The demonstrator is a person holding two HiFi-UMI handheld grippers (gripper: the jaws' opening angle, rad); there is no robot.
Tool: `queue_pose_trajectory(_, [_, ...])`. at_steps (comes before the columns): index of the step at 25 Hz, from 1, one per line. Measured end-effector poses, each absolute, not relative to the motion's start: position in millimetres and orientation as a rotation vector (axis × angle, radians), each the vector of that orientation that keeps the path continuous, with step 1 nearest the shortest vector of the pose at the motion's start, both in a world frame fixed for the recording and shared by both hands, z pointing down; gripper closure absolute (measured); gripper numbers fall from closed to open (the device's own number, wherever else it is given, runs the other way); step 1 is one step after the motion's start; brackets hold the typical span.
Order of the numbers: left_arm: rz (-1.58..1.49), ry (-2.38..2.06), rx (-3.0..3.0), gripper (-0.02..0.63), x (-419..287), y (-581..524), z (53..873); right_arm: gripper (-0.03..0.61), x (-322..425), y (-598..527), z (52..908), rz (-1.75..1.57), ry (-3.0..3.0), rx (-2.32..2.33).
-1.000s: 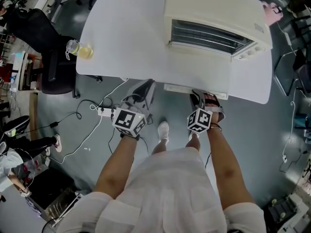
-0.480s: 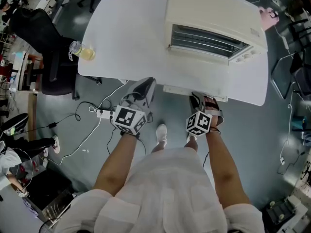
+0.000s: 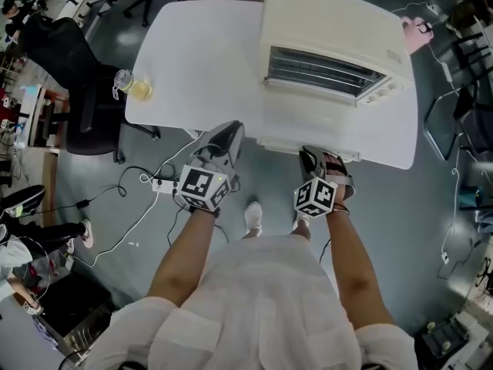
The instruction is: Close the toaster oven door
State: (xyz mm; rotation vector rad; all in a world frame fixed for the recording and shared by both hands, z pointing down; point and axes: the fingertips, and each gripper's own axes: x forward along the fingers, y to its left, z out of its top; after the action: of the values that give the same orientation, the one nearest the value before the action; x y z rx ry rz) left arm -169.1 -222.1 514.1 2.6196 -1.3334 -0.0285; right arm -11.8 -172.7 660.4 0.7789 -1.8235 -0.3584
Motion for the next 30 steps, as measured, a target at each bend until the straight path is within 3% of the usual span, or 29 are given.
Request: queue_pose_trajectory(30, [-0.098,-1.399,2.656,0.586,-179.1,-234.0,459.0,0.534,-5.8,-233.7,545.7,-0.489,-1.793,0.959])
